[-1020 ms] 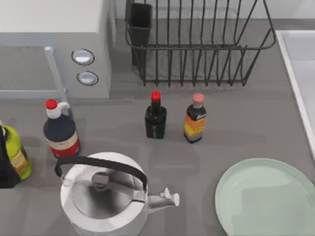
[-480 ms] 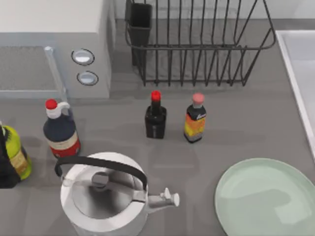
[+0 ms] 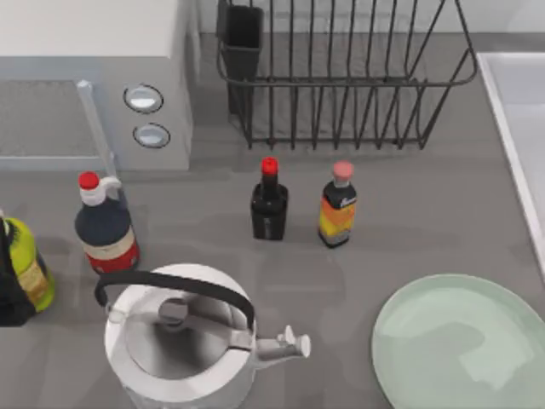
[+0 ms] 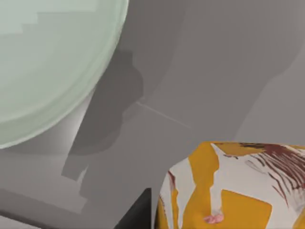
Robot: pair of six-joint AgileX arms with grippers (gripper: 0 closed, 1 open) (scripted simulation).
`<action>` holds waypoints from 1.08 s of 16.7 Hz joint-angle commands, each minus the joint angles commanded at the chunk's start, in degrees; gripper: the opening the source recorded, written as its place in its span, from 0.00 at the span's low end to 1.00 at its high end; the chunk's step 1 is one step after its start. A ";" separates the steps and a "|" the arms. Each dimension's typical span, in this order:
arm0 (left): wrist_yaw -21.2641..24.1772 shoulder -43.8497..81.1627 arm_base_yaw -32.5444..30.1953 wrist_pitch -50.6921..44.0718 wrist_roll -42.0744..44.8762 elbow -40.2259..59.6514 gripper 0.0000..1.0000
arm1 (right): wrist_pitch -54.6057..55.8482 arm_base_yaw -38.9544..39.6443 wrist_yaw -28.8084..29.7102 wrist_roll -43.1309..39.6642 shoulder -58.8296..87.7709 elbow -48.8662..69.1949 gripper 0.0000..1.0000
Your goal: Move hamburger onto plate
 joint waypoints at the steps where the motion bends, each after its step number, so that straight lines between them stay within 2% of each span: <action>1: 0.00 0.00 0.00 0.00 0.00 0.00 1.00 | -0.16 1.11 -0.01 -2.99 0.75 0.46 0.00; 3: 0.00 0.00 0.00 0.00 0.00 0.00 1.00 | -0.49 3.87 -0.02 -10.76 2.52 1.53 0.00; 6: 0.00 0.00 0.00 0.00 0.00 0.00 1.00 | -0.84 9.03 -0.05 -26.84 5.52 3.32 0.00; 14: 0.00 0.00 0.00 0.00 0.00 0.00 1.00 | 0.49 25.09 -0.10 -83.06 12.12 7.00 0.00; 18: 0.00 0.00 0.00 0.00 0.00 0.00 1.00 | 2.20 31.99 -0.08 -104.60 13.66 7.73 0.00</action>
